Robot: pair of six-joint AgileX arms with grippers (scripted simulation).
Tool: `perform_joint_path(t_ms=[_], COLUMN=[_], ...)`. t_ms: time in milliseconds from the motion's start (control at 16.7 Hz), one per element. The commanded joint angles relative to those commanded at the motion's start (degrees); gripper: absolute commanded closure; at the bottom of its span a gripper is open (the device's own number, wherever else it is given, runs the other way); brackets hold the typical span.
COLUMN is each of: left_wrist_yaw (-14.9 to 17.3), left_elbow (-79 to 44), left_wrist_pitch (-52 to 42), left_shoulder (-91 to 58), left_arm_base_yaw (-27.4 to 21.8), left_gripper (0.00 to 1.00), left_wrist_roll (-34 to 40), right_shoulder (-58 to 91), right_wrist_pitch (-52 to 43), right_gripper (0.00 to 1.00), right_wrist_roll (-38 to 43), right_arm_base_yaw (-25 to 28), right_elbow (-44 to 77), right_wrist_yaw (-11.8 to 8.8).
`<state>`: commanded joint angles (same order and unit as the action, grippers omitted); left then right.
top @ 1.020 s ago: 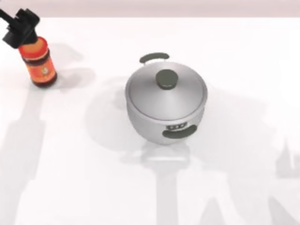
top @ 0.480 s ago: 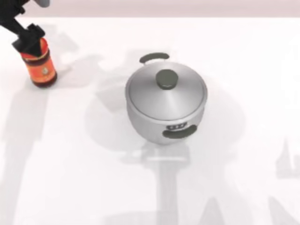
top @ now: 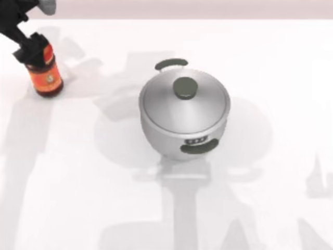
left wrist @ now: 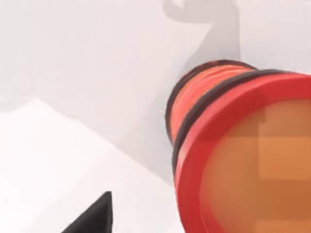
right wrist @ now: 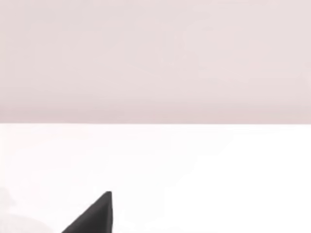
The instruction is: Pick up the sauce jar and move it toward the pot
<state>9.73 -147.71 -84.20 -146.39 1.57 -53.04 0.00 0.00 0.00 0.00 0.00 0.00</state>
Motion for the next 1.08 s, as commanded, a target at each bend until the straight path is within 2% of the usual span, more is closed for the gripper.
perform_joint_path(t_ms=[180, 540, 840, 1080], left_wrist_yaw=[0.0, -0.1, -0.1, -0.1], left_elbow=[1.1, 12.0, 12.9, 12.9], left_wrist_pitch=[1.1, 11.2, 12.2, 12.2], left_shoulder=[0.2, 0.9, 0.9, 0.9], left_arm_base_yaw=[-0.3, -0.8, -0.9, -0.9], left_gripper=[0.00, 0.00, 0.00, 0.30], left_wrist_roll=[0.3, 0.8, 0.9, 0.9], right_shoulder=[0.0, 0.0, 0.0, 0.0], right_wrist_pitch=[0.0, 0.0, 0.0, 0.0], right_gripper=[0.00, 0.00, 0.00, 0.00], right_wrist_roll=[0.0, 0.0, 0.0, 0.0], right_arm_base_yaw=[0.0, 0.0, 0.0, 0.0], right_elbow=[0.0, 0.0, 0.0, 0.0], right_wrist_yaw=[0.0, 0.0, 0.0, 0.0])
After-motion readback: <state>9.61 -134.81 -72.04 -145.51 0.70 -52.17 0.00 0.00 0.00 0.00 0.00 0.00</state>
